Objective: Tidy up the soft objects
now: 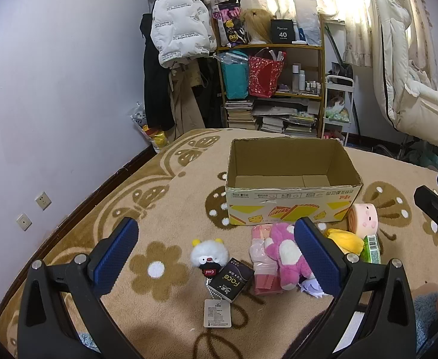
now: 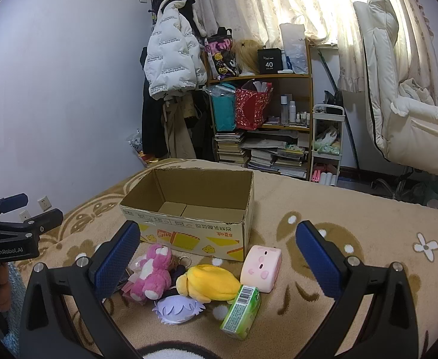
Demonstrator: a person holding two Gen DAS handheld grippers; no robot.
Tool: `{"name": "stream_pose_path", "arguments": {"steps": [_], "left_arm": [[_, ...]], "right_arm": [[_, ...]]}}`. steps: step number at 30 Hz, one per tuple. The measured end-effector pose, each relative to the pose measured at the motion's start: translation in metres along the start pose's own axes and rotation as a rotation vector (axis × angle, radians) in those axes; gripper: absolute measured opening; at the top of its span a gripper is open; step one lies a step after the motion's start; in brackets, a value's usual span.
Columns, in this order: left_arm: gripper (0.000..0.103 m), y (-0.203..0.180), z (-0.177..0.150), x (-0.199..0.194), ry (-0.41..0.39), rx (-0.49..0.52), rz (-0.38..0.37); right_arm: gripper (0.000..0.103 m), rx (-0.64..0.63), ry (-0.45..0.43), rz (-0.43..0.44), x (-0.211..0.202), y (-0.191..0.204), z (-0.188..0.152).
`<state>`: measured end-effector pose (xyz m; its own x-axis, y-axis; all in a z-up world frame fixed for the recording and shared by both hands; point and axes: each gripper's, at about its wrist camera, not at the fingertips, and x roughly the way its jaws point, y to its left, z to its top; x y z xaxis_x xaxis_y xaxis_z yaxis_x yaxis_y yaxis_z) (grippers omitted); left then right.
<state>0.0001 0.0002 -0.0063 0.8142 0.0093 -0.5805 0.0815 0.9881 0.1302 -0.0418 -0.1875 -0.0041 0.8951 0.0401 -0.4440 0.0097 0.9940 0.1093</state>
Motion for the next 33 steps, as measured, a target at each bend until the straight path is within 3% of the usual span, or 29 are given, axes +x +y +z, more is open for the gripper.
{"name": "stream_pose_path", "arguments": {"steps": [21, 33], "left_arm": [[0.103, 0.000, 0.001, -0.001, 0.007, 0.005, 0.002], [0.103, -0.002, 0.002, 0.010, 0.067, 0.023, -0.006]], "right_arm": [[0.103, -0.002, 0.007, 0.000, 0.003, 0.000, -0.004], [0.103, 0.003, 0.033, -0.004, 0.011, -0.006, -0.009]]}}
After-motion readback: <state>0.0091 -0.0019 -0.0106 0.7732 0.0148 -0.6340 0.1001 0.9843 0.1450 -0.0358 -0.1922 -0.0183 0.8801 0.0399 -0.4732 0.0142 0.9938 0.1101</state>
